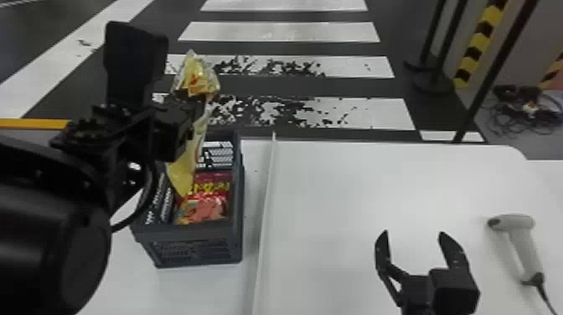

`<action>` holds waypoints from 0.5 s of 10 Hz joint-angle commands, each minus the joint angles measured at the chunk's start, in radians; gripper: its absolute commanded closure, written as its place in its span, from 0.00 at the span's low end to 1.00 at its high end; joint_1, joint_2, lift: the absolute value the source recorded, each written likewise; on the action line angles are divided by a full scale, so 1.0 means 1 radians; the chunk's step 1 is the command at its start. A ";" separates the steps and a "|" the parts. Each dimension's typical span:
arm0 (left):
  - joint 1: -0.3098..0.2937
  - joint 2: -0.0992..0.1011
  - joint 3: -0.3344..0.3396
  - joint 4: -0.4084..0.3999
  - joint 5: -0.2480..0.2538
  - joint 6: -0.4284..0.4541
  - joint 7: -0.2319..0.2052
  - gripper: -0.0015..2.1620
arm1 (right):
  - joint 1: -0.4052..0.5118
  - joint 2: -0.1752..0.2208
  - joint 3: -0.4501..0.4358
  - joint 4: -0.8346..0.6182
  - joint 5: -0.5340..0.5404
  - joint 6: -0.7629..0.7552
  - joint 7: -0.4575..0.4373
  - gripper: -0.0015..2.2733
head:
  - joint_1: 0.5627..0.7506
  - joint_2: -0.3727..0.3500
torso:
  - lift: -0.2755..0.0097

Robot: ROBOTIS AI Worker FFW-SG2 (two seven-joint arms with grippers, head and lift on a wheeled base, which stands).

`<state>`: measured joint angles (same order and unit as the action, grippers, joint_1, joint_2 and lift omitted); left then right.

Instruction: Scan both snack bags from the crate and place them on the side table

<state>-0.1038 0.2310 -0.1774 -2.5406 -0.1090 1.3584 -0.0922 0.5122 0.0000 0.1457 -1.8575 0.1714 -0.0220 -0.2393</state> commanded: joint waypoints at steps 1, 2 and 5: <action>-0.033 -0.042 -0.034 0.014 0.068 0.000 0.017 0.99 | 0.006 0.001 -0.005 -0.005 0.010 0.003 0.000 0.08 | 0.70 0.55 | 0.63; -0.050 -0.071 -0.060 0.022 0.094 0.000 0.026 0.99 | 0.008 0.001 -0.008 -0.005 0.011 0.000 0.000 0.08 | 0.70 0.53 | 0.63; -0.060 -0.121 -0.088 0.020 0.213 0.012 0.043 0.99 | 0.009 0.001 -0.021 -0.005 0.011 0.000 -0.003 0.08 | 0.70 0.38 | 0.63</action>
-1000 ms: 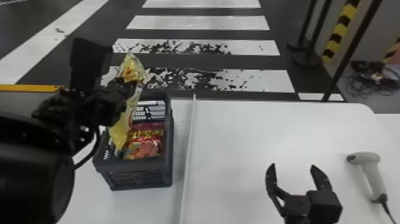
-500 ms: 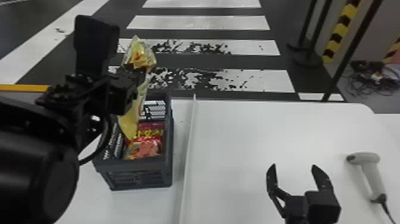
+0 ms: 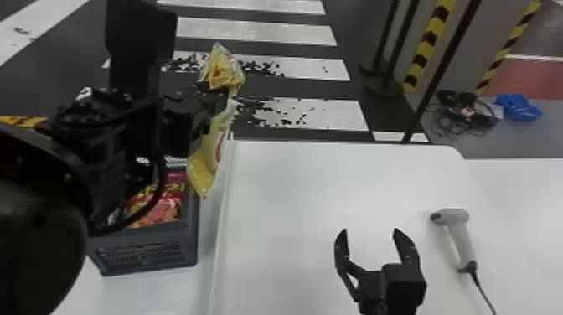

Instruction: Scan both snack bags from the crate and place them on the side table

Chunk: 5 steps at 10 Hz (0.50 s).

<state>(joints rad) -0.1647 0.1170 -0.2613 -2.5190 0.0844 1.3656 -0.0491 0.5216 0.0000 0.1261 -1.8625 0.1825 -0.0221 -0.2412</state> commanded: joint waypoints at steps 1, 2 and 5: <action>0.008 -0.016 -0.006 -0.003 0.069 0.005 0.000 0.99 | 0.000 0.001 -0.008 0.000 0.000 0.000 -0.004 0.08 | 0.70 0.34 | 0.63; 0.025 -0.020 0.002 -0.001 0.132 -0.001 0.000 0.99 | -0.006 0.001 -0.022 0.000 0.000 -0.003 -0.016 0.08 | 0.70 0.32 | 0.63; 0.071 -0.008 0.066 0.048 0.311 -0.059 -0.003 0.99 | -0.026 0.001 -0.095 -0.020 0.000 -0.046 -0.038 0.08 | 0.70 0.20 | 0.63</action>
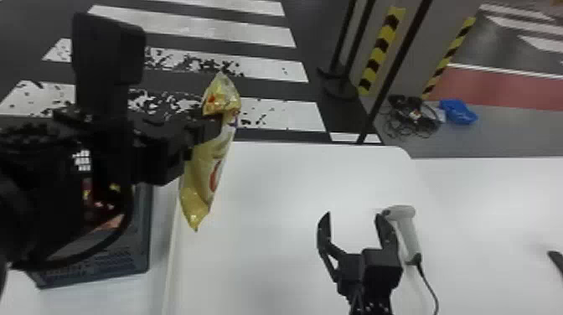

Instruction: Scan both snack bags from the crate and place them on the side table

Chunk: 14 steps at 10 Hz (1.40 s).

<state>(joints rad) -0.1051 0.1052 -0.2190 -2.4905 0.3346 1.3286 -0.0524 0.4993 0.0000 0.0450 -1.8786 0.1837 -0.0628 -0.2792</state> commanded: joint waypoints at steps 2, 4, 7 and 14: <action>0.053 0.011 0.109 0.088 0.188 -0.099 -0.037 0.99 | -0.024 0.001 -0.053 -0.011 -0.026 -0.005 0.000 0.08 | 0.70 0.13 | 0.63; 0.108 0.013 0.221 0.200 0.373 -0.265 -0.138 0.99 | -0.048 0.001 -0.060 -0.010 -0.036 -0.002 0.000 0.08 | 0.70 0.11 | 0.63; 0.142 0.014 0.264 0.458 0.549 -0.599 -0.342 0.99 | -0.064 0.001 -0.080 -0.007 -0.047 -0.002 0.000 0.08 | 0.70 0.11 | 0.63; 0.156 0.007 0.257 0.852 0.589 -0.728 -0.692 0.99 | -0.096 0.001 -0.131 -0.010 -0.058 -0.002 0.000 0.08 | 0.70 0.10 | 0.63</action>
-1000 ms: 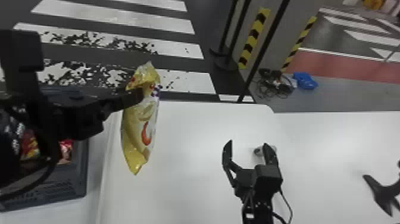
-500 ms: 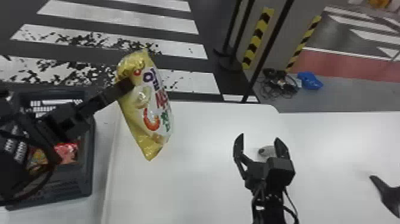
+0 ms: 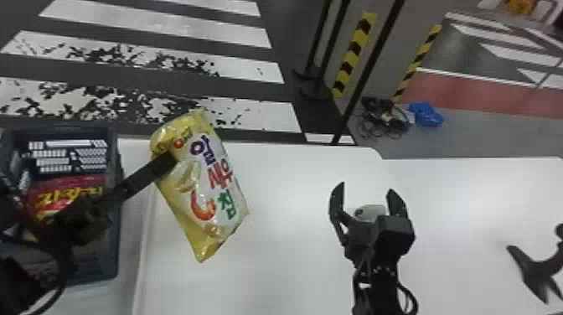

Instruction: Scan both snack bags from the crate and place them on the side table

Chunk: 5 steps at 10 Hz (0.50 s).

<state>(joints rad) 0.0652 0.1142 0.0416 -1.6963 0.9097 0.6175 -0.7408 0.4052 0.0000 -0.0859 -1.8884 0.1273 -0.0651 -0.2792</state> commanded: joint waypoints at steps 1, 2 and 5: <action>-0.051 -0.007 -0.029 0.173 0.037 -0.063 -0.077 0.99 | -0.006 0.001 0.001 0.000 -0.003 0.000 0.000 0.08 | 0.70 0.11 | 0.63; -0.081 -0.018 -0.062 0.270 0.072 -0.106 -0.115 0.99 | -0.009 0.001 0.005 0.002 -0.003 0.000 0.000 0.08 | 0.70 0.11 | 0.63; -0.107 -0.054 -0.160 0.320 0.074 -0.112 -0.114 0.99 | -0.011 0.001 0.006 0.002 -0.005 0.000 0.000 0.08 | 0.70 0.07 | 0.63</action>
<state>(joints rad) -0.0399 0.0664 -0.0989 -1.3759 0.9843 0.5045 -0.8551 0.3943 0.0000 -0.0790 -1.8868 0.1236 -0.0651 -0.2792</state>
